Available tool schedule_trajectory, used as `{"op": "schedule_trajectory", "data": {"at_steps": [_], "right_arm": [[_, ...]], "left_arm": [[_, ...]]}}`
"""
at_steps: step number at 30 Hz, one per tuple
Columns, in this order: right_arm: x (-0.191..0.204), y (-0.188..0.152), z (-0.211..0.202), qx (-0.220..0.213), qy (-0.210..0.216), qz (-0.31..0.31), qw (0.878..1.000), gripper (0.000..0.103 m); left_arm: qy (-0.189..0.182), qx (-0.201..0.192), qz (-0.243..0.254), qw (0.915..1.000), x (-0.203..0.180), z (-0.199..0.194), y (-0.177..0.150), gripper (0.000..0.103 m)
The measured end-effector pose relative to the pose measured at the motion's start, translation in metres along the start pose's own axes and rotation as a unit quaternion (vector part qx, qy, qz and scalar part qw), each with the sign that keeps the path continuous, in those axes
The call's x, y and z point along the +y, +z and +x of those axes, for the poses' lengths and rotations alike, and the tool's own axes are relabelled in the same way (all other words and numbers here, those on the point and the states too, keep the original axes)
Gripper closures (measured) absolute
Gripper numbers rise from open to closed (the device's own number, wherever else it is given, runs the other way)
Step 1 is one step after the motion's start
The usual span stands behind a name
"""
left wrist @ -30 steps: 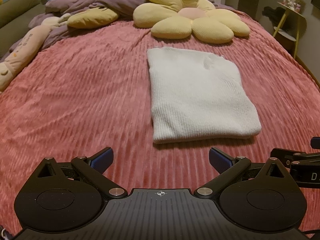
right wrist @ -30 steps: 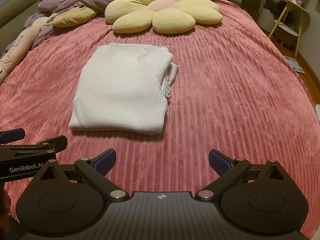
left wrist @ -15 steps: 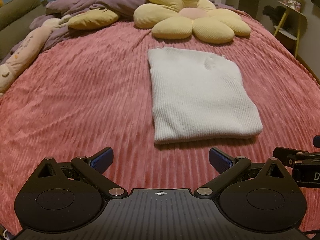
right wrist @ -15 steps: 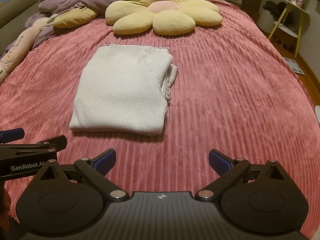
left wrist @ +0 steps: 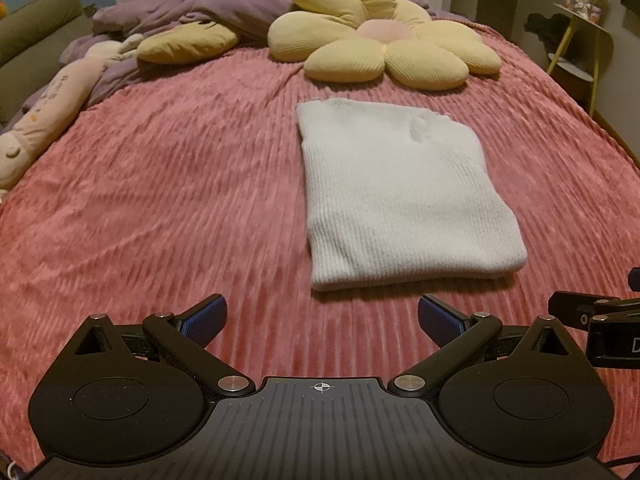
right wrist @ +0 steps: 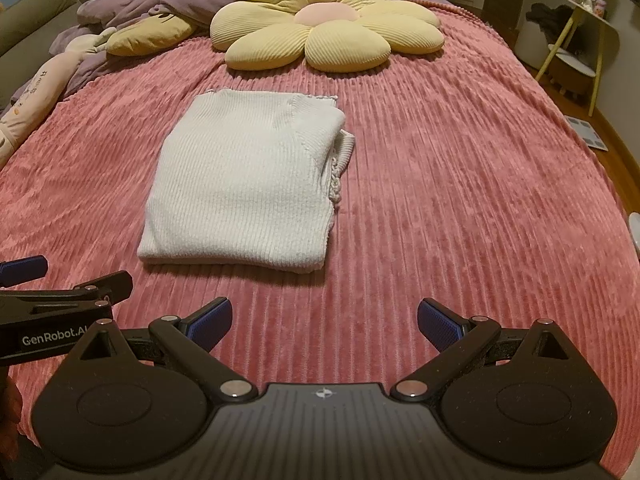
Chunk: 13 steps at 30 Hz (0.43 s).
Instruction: Fold small clothes
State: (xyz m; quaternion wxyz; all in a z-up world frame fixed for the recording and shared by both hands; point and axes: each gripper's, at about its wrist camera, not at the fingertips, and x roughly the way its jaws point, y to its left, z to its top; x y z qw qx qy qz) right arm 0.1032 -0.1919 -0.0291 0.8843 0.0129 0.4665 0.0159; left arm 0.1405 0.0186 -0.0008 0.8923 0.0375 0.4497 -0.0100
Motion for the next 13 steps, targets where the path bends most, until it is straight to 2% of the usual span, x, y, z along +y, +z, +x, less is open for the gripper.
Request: {"op": "schedule_trajectory", "data": {"at_steps": [13], "right_arm": [[0.0005,0.002,0.0007,-0.001,-0.001,-0.002,1.0,0.004]], "left_arm": [[-0.005,0.005,0.011,0.9999,-0.0024,0.0027,-0.0006,0.0]]}}
